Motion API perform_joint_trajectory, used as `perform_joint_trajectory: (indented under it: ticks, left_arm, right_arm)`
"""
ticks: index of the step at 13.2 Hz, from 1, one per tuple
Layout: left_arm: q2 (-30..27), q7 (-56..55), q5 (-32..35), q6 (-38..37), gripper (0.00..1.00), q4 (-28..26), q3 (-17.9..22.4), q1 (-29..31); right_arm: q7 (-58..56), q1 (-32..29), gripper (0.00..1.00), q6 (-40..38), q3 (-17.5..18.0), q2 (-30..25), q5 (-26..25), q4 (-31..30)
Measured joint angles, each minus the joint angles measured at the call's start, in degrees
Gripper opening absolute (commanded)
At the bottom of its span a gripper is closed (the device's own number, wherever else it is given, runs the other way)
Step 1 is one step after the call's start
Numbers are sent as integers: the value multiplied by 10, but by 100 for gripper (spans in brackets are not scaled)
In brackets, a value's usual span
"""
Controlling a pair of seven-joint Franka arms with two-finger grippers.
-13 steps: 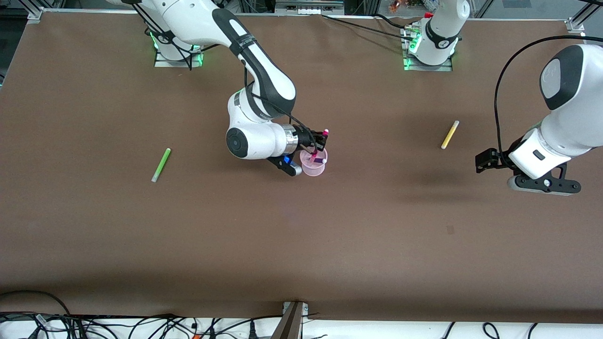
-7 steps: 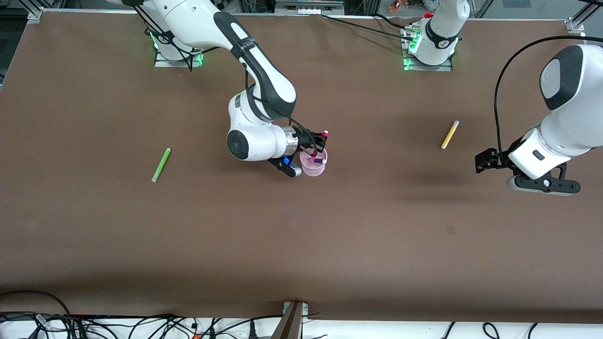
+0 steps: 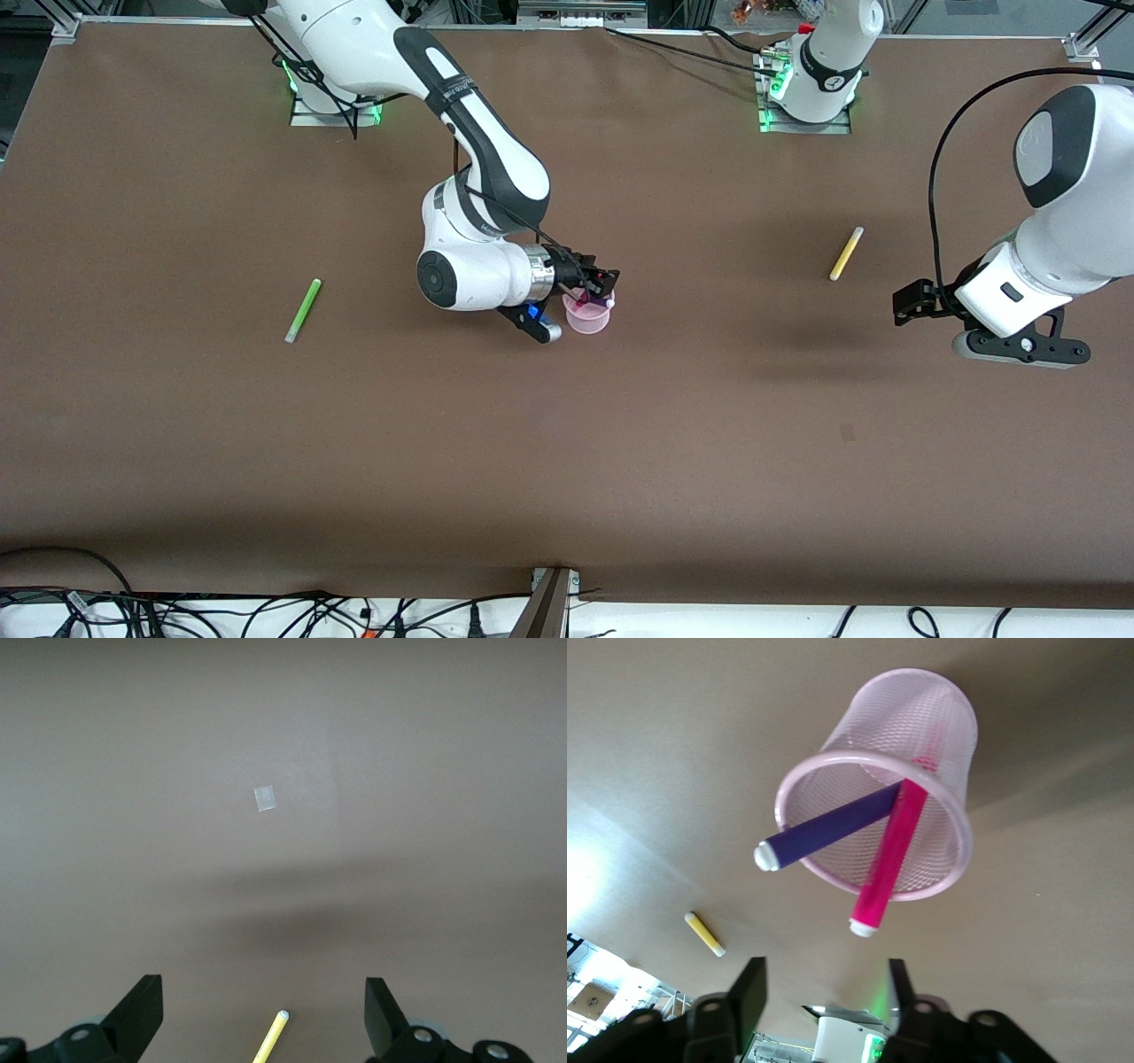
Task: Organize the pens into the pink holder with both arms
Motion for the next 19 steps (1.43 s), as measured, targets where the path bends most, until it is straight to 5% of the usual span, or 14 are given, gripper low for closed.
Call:
perform_joint_trajectory:
  ticks: [4, 6, 11, 16, 19]
  left_arm:
    - [0, 0, 0, 0, 100, 0, 0, 0]
    - [0, 0, 0, 0, 100, 0, 0, 0]
    - [0, 0, 0, 0, 100, 0, 0, 0]
    - [0, 1, 0, 0, 100, 1, -1, 0]
    - [0, 1, 0, 0, 100, 1, -3, 0]
  right_arm:
    - [-3, -11, 100, 0, -7, -7, -42, 19]
    - [-6, -18, 100, -14, -34, -25, -97, 22]
    - [-67, -65, 100, -147, -109, -91, -120, 23]
    - [-160, -78, 100, -236, -137, -184, -297, 23]
    - [-241, -77, 100, -284, -169, -253, -336, -1]
